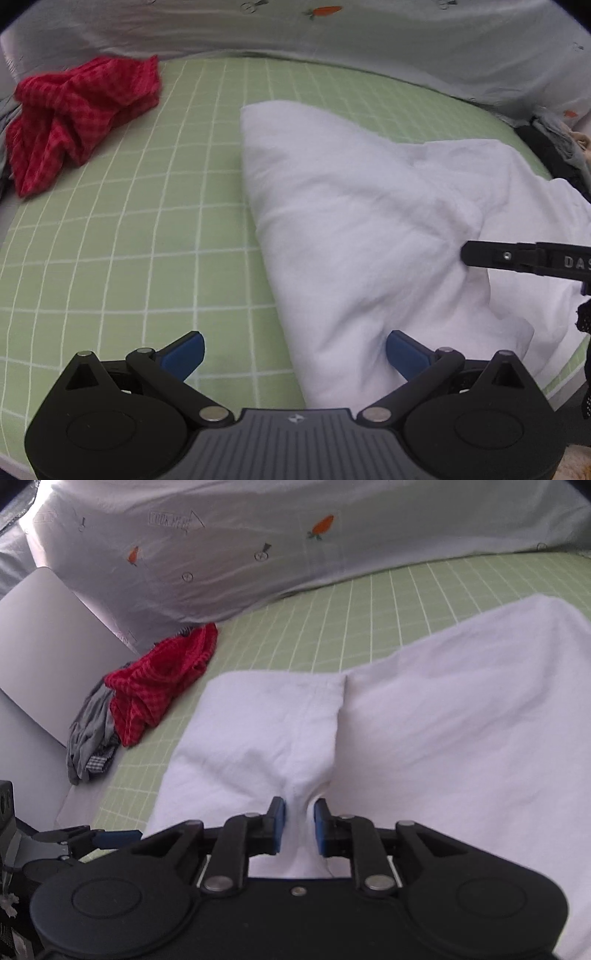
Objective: Fold clothes
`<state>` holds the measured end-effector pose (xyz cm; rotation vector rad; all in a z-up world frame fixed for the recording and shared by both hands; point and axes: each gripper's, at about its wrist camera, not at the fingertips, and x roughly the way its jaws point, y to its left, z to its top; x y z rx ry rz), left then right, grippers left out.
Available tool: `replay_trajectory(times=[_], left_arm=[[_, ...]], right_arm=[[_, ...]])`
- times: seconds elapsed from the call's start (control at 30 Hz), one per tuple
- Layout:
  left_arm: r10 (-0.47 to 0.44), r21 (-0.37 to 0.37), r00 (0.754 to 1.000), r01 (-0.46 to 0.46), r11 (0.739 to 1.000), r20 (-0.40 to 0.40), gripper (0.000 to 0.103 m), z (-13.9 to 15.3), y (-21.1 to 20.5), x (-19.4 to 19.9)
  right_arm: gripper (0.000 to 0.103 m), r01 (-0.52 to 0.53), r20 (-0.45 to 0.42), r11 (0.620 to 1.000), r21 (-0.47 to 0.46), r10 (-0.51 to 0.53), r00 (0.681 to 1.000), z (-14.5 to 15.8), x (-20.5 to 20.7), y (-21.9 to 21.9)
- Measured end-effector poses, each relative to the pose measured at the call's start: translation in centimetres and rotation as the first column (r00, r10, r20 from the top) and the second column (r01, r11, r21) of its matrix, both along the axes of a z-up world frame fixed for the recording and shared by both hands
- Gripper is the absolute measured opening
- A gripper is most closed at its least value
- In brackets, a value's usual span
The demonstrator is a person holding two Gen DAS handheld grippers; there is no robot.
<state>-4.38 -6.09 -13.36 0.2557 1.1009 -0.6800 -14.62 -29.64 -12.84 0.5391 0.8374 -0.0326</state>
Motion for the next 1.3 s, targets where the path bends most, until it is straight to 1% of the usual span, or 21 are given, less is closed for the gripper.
replay_trajectory(times=[0.03, 0.07, 0.1, 0.13, 0.17, 0.2, 0.23, 0.3, 0.43, 0.5, 0.6, 0.67, 0.73, 0.77, 0.8, 0.83, 0.87, 0.93, 1.1, 1.2, 1.3], left_arm=[[0.033, 0.006, 0.999, -0.033, 0.999, -0.02, 0.103, -0.4, 0.7, 0.4], [0.066, 0.012, 0.997, -0.066, 0.998, -0.04, 0.103, -0.8, 1.5, 0.7], [0.096, 0.007, 0.994, -0.096, 0.995, -0.06, 0.103, -1.1, 2.2, 1.0], [0.121, -0.003, 0.989, -0.122, 0.993, -0.082, 0.103, -1.3, 2.8, 1.4], [0.146, -0.012, 0.984, -0.148, 0.989, -0.103, 0.103, -1.6, 3.5, 1.7], [0.155, -0.021, 0.982, -0.159, 0.987, -0.105, 0.103, -1.6, 3.9, 1.8], [0.165, -0.028, 0.981, -0.169, 0.985, -0.106, 0.103, -1.7, 4.3, 1.9], [0.167, -0.004, 0.982, -0.168, 0.986, -0.084, 0.103, -1.7, 4.6, 1.7], [0.168, 0.005, 0.983, -0.168, 0.986, -0.07, 0.103, -1.5, 4.9, 1.3], [0.164, 0.008, 0.984, -0.164, 0.986, -0.066, 0.103, -1.5, 4.9, 1.2], [0.156, 0.009, 0.986, -0.156, 0.988, -0.059, 0.103, -1.6, 5.1, 0.9], [0.162, 0.006, 0.985, -0.162, 0.987, -0.064, 0.103, -1.7, 5.4, 0.9], [0.162, 0.007, 0.985, -0.162, 0.987, -0.064, 0.103, -1.7, 5.5, 0.8], [0.16, 0.009, 0.985, -0.16, 0.987, -0.061, 0.103, -1.7, 5.5, 0.7], [0.159, 0.015, 0.986, -0.158, 0.987, -0.057, 0.103, -1.7, 5.3, 0.7], [0.156, 0.021, 0.986, -0.155, 0.988, -0.052, 0.103, -1.8, 5.2, 0.7], [0.152, 0.026, 0.987, -0.151, 0.988, -0.047, 0.103, -1.8, 5.1, 0.6], [0.148, 0.034, 0.988, -0.146, 0.989, -0.04, 0.103, -1.8, 5.0, 0.6], [0.139, 0.042, 0.99, -0.138, 0.99, -0.023, 0.103, -2.1, 5.0, 0.4], [0.136, 0.043, 0.99, -0.135, 0.99, -0.023, 0.103, -2.1, 5.0, 0.5], [0.135, 0.044, 0.991, -0.134, 0.99, -0.024, 0.103, -2.0, 5.1, 0.5]], right_arm=[[0.042, 0.003, -0.011, 1.0, -0.012, -0.003, 1.0, -0.2, 0.0, 0.3], [0.048, 0.007, -0.021, 1.0, -0.021, -0.008, 1.0, -0.4, 0.0, 0.3], [0.059, 0.011, -0.03, 1.0, -0.027, -0.012, 0.999, -0.6, 0.1, 0.3], [0.073, 0.017, -0.04, 1.0, -0.019, -0.018, 0.999, -0.8, 0.2, 0.2], [0.081, 0.028, -0.051, 1.0, 0.001, -0.028, 0.998, -1.0, 0.4, -0.1], [0.092, 0.039, -0.06, 0.999, 0.016, -0.037, 0.997, -1.2, 0.4, -0.2], [0.094, 0.049, -0.067, 0.998, 0.029, -0.047, 0.997, -1.4, 0.3, -0.3], [0.095, 0.07, -0.084, 0.996, 0.05, -0.066, 0.994, -1.8, 0.1, -0.3], [0.095, 0.131, -0.097, 0.983, 0.125, -0.119, 0.988, -2.4, -0.9, -0.8], [0.092, 0.184, -0.101, 0.969, 0.163, -0.169, 0.98, -2.4, -1.7, -1.3], [0.088, 0.261, -0.099, 0.946, 0.19, -0.246, 0.964, -2.3, -3.3, -1.8], [0.085, 0.308, -0.094, 0.92, 0.241, -0.294, 0.951, -2.5, -4.7, -2.2], [0.075, 0.352, -0.104, 0.892, 0.284, -0.336, 0.936, -2.8, -6.2, -2.6], [0.072, 0.37, -0.112, 0.884, 0.287, -0.352, 0.929, -2.9, -7.0, -2.7], [0.065, 0.387, -0.119, 0.877, 0.285, -0.368, 0.922, -3.0, -7.7, -2.7], [0.062, 0.401, -0.129, 0.872, 0.281, -0.379, 0.916, -3.0, -8.2, -2.6], [0.06, 0.407, -0.139, 0.871, 0.275, -0.383, 0.913, -3.1, -8.6, -2.4], [0.049, 0.396, -0.15, 0.886, 0.242, -0.37, 0.917, -3.1, -9.2, -1.8], [0.047, 0.264, -0.127, 0.953, 0.146, -0.247, 0.961, -2.5, -8.5, 0.7], [0.046, 0.183, -0.081, 0.976, 0.116, -0.174, 0.981, -1.7, -7.5, 2.2], [0.047, 0.129, -0.011, 0.984, 0.119, -0.129, 0.992, -0.6, -6.7, 3.1]])
